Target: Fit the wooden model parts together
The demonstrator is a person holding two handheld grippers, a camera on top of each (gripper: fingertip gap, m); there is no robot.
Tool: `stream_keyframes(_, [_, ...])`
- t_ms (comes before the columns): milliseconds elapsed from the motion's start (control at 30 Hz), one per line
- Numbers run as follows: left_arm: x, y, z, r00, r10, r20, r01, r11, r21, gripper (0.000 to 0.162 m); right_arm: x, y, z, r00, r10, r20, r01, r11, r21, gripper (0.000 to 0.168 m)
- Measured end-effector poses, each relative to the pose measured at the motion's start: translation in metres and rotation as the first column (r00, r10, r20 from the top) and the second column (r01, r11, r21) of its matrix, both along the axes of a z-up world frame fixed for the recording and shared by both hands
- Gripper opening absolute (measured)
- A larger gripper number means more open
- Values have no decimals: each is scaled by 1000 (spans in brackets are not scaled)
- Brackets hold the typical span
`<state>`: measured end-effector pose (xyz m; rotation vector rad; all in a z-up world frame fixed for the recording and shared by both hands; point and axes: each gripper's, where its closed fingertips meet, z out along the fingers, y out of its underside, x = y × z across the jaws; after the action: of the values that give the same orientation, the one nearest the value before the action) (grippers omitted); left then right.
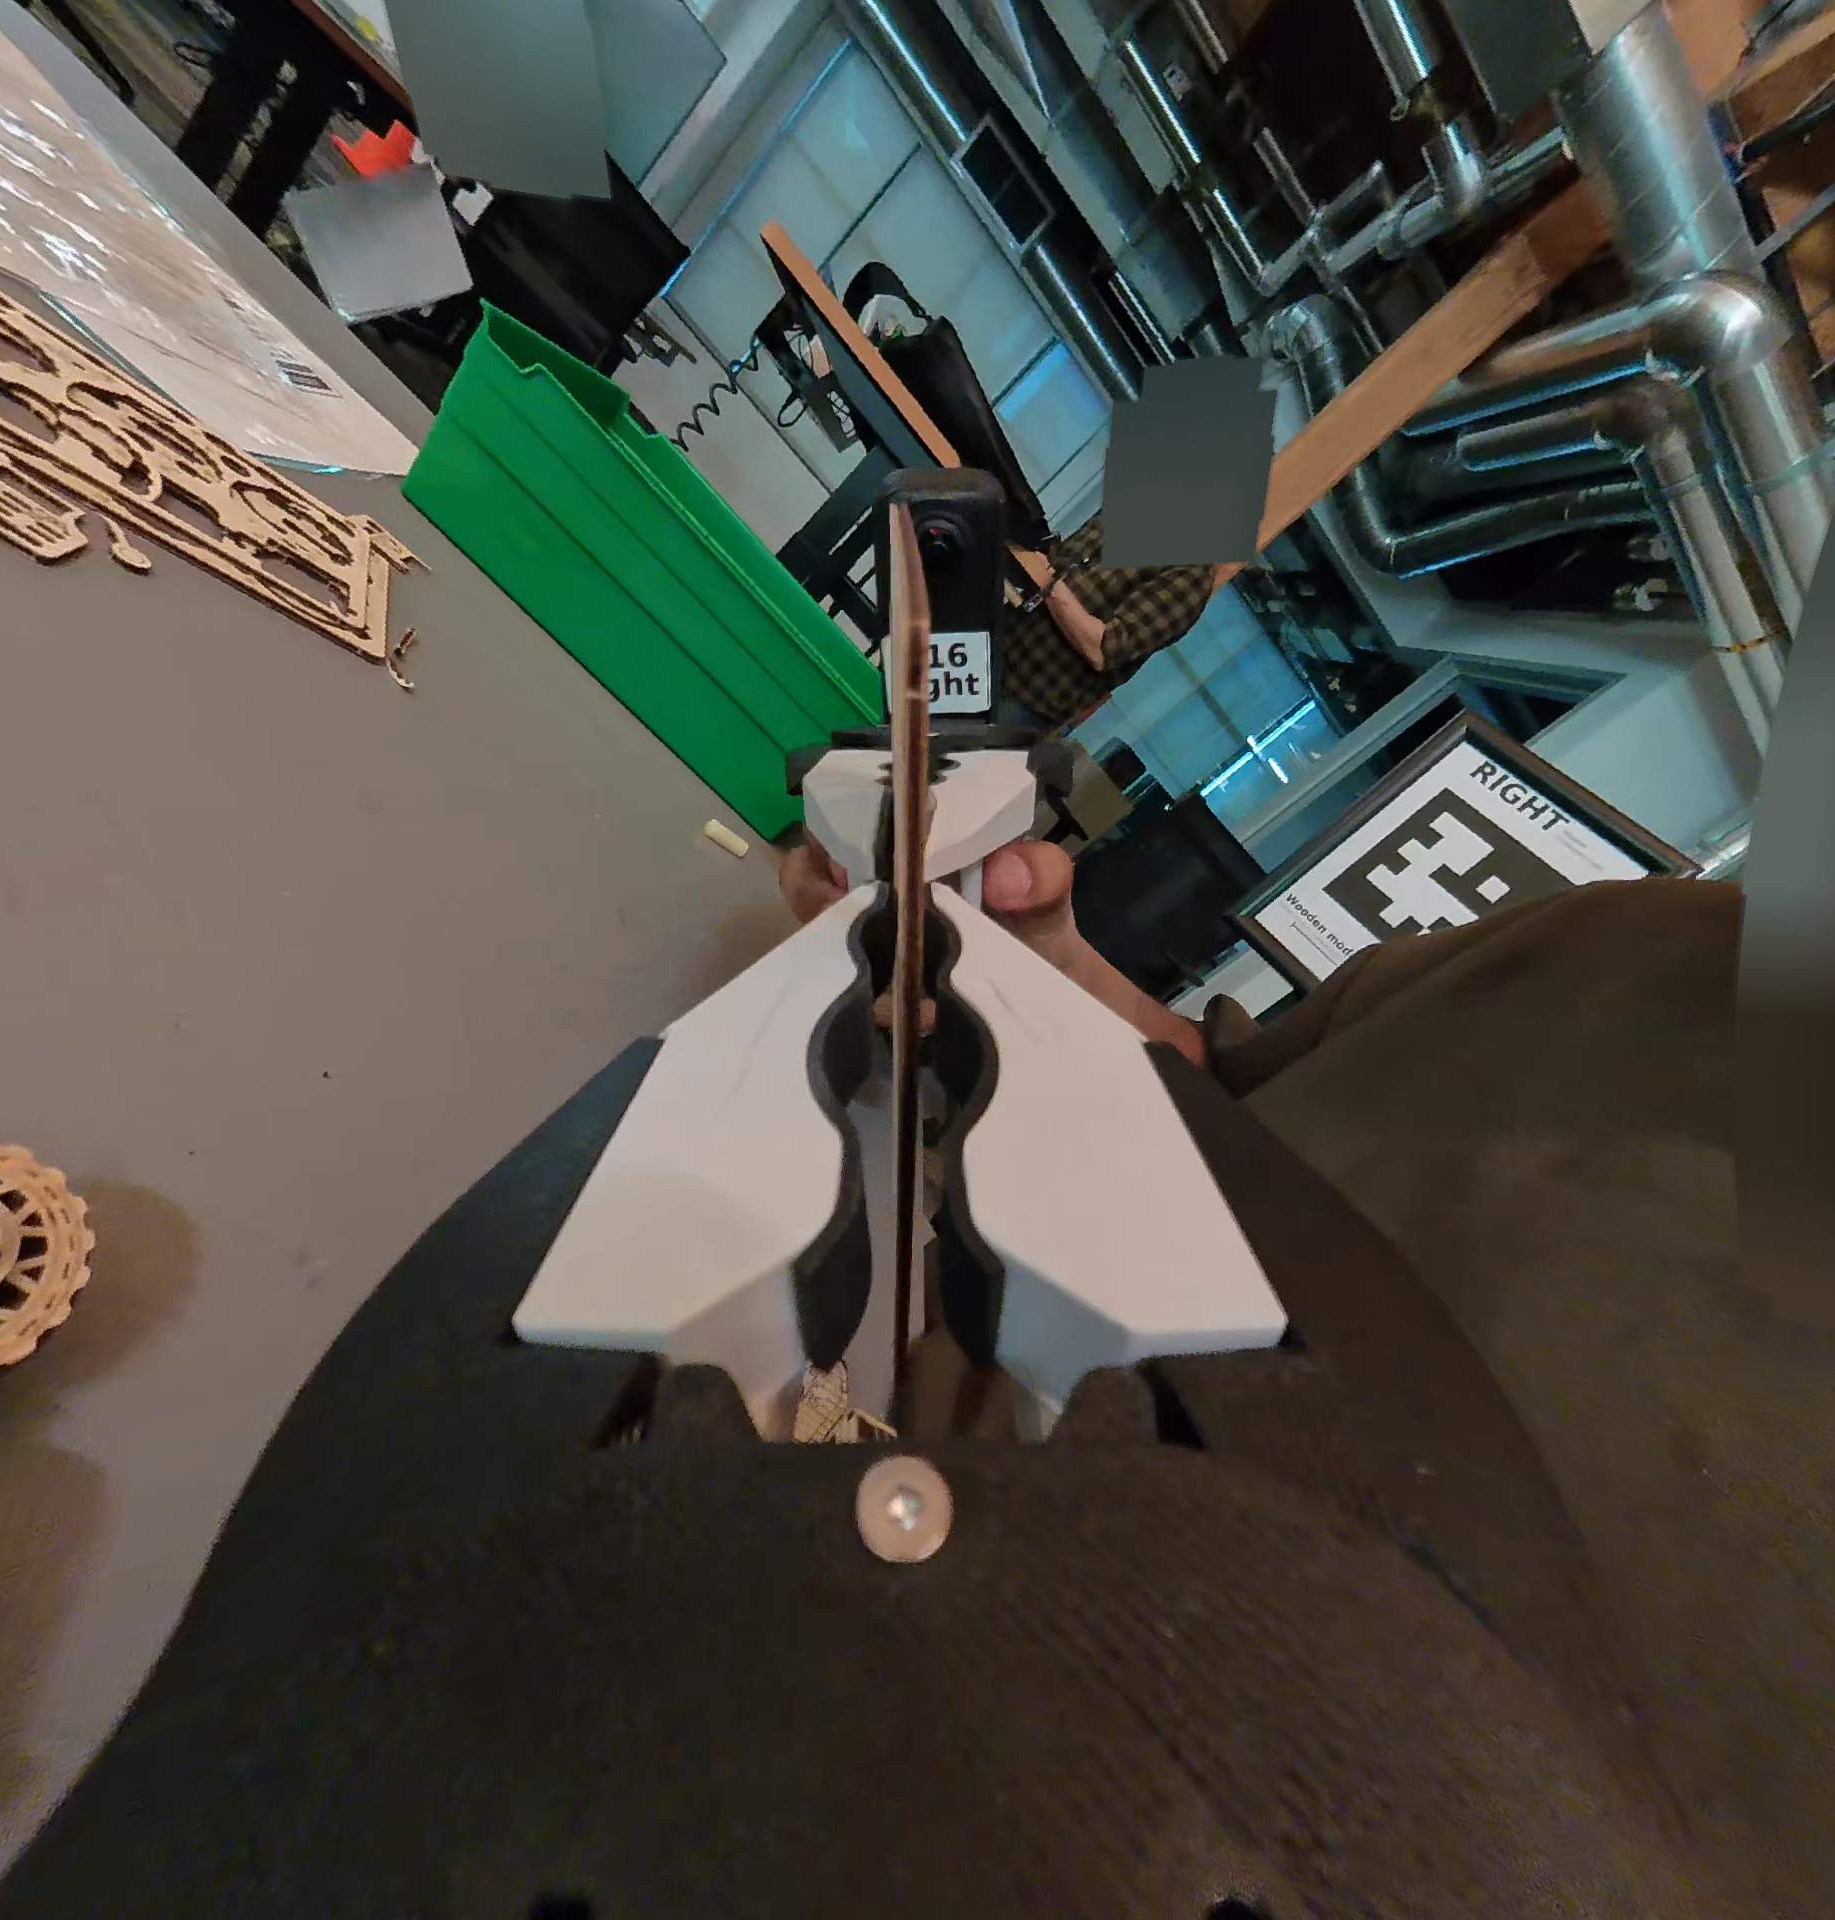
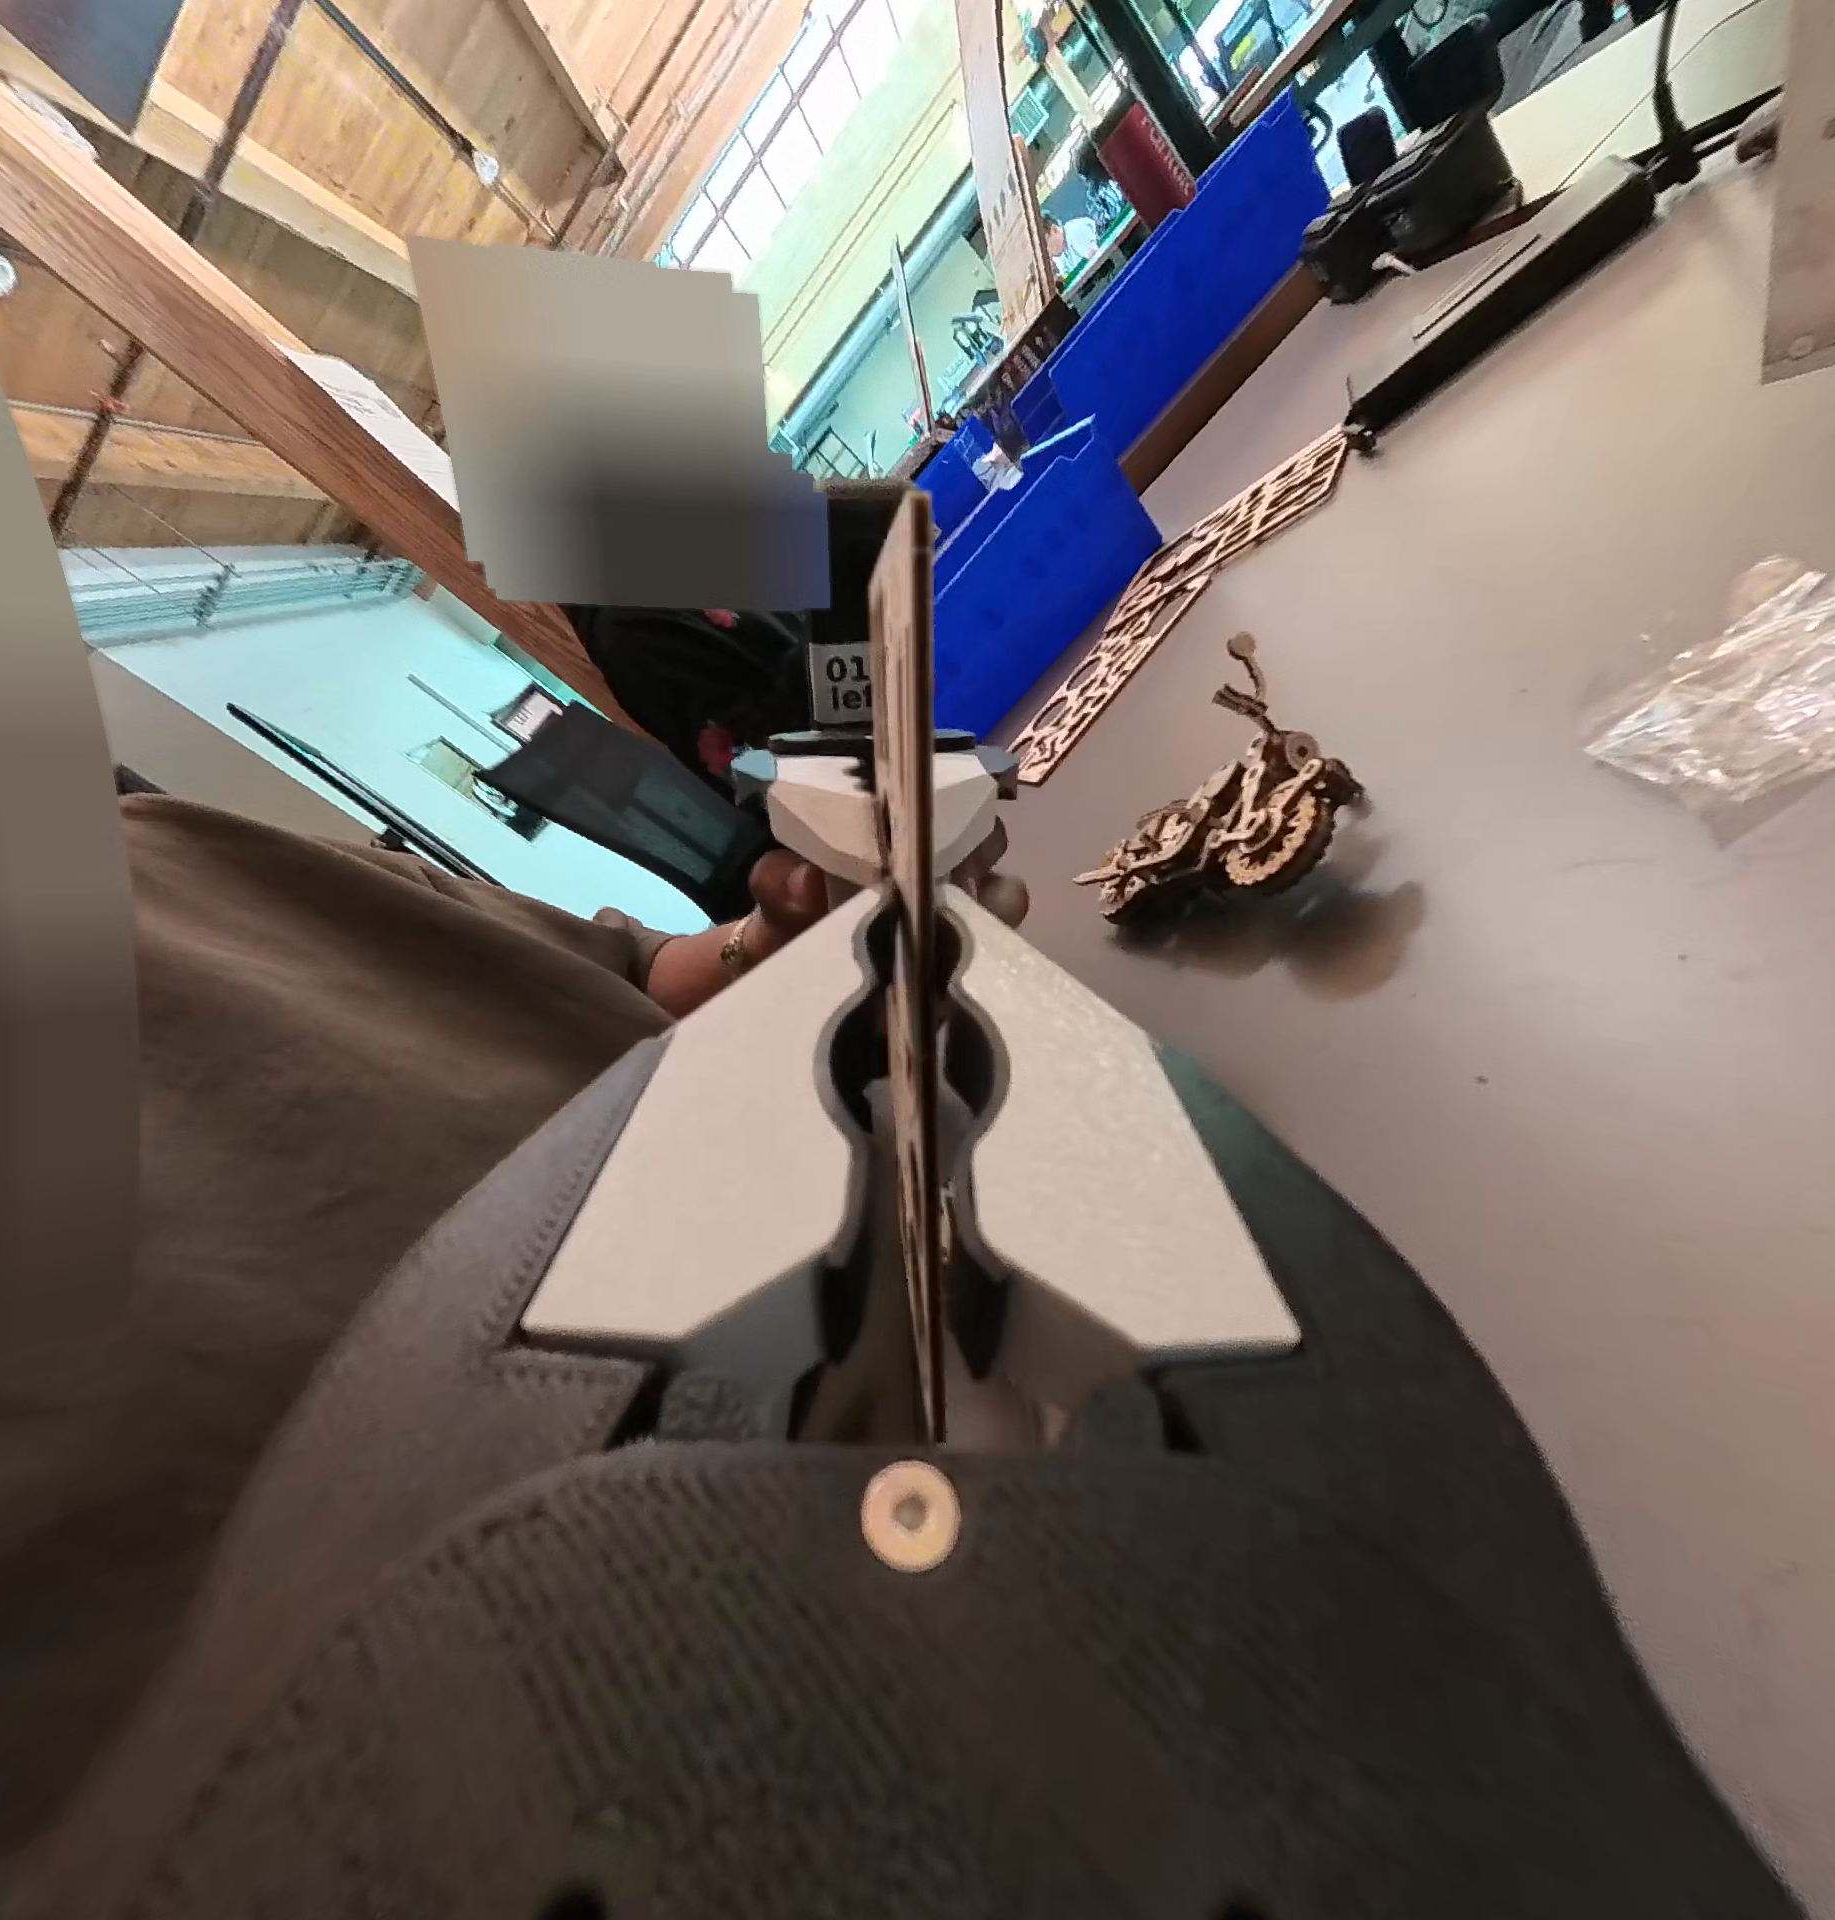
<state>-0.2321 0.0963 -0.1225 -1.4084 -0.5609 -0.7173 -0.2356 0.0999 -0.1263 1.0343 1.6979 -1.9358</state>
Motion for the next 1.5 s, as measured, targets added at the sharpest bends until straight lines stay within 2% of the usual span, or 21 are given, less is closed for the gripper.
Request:
stream_keyframes(67, [2,0,-1,1000,-10,-15,10,1000,-15,0,2,-1,-3,1000,11,-23,-10,999,45,7])
stream_keyframes(467, [5,0,-8,994,-21,-109,9,994,-109,1,4,-1,-10,994,42,-104,-24,985,170,5])
stream_keyframes(633, [6,1,-10,992,-17,-126,0,992,-130,1,2,2,-12,987,34,-159,6,969,246,11])
stream_keyframes(1167, [6,2,-6,993,9,-120,-24,992,-126,1,1,5,-10,982,9,-188,51,948,313,12])
stream_keyframes(1500, [9,3,-7,986,14,-169,-40,988,-152,1,0,6,-14,985,-12,-173,76,928,366,13])
